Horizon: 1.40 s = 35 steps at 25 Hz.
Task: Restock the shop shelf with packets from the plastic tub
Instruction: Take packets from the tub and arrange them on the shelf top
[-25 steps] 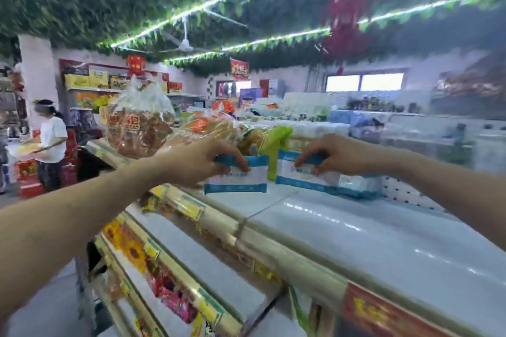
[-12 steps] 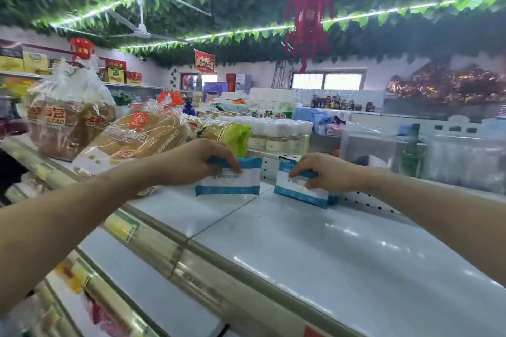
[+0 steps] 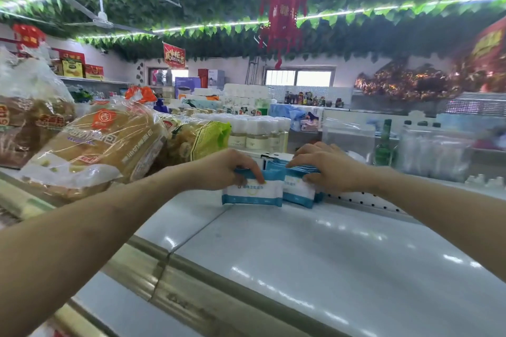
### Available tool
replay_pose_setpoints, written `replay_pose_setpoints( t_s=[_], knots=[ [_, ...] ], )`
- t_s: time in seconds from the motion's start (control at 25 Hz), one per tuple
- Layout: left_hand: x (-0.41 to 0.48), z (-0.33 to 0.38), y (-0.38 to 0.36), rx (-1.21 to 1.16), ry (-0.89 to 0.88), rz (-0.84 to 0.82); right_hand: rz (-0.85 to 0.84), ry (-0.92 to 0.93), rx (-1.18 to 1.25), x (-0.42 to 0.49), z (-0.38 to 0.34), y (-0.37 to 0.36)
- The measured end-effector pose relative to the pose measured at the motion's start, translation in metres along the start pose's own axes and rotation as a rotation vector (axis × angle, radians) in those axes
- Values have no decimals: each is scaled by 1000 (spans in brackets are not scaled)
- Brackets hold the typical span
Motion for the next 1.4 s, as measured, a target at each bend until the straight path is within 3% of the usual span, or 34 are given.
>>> replay_pose_setpoints(
  t_s=[0.24,0.48,0.88,1.16,1.4],
  knots=[
    [56,19,-30,-101,-90,-28,133,-99,35,-39,26,32],
    [75,29,-39,45,-205,16,151,-126,19,-68,31,40],
    [62,22,-37,171,-115,129,92,-128,1,-69,3,39],
    [-69,-11,39,141,16,129,107,31,143,4,-88,49],
    [-276,-59,129,253,349,210,114,450,350,83,-292,69]
  ],
)
Point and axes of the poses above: each hand's wrist, its own x-axis towards the middle knuckle, its own y-axis out of the back of the hand, z = x × y, the point moved 10 cm from there along x, towards the middle knuckle, and after that the axes turned 4 degrees about y, right-handed, at the moved point
